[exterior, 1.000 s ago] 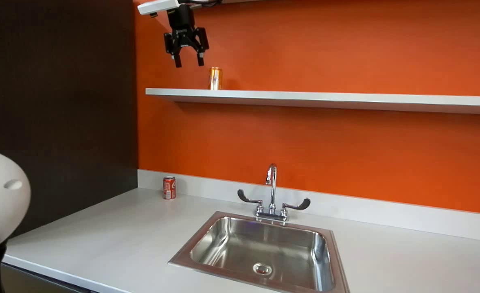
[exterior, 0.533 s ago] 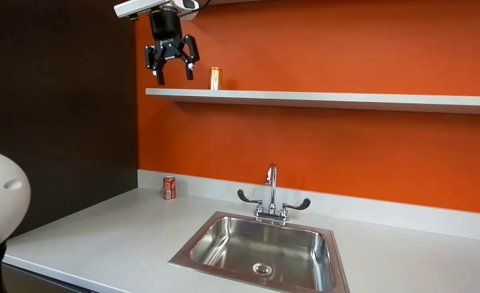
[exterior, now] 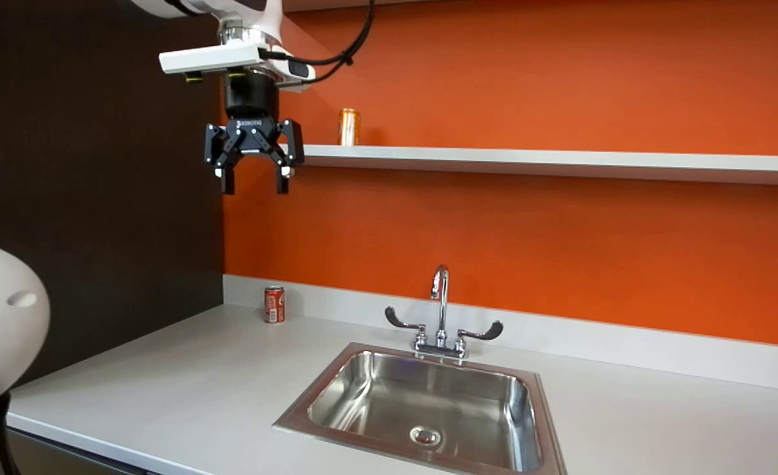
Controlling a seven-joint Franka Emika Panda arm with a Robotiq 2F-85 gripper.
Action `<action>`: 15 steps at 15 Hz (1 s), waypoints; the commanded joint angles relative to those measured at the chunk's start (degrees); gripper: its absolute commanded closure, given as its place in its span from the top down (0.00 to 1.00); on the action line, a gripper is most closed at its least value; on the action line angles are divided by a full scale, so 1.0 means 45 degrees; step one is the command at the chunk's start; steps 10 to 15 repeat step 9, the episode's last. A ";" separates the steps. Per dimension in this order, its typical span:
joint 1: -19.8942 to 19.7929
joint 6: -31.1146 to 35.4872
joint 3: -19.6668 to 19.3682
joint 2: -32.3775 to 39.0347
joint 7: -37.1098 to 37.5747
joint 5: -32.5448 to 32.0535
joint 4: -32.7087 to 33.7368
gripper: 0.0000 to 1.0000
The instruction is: Put the orange can on the bottom shelf.
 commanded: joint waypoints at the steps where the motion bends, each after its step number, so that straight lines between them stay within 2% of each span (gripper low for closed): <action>1: 0.0102 0.1210 -0.0407 -0.1170 -0.0613 0.0820 -0.1936 1.00; 5: -0.0039 0.1923 -0.0218 -0.1512 -0.0425 0.0795 -0.3154 1.00; 6: -0.0073 0.1482 -0.0250 -0.0935 -0.0398 0.0797 -0.2409 1.00; 15: -0.0070 0.1662 -0.0248 -0.1079 -0.0397 0.0796 -0.2836 1.00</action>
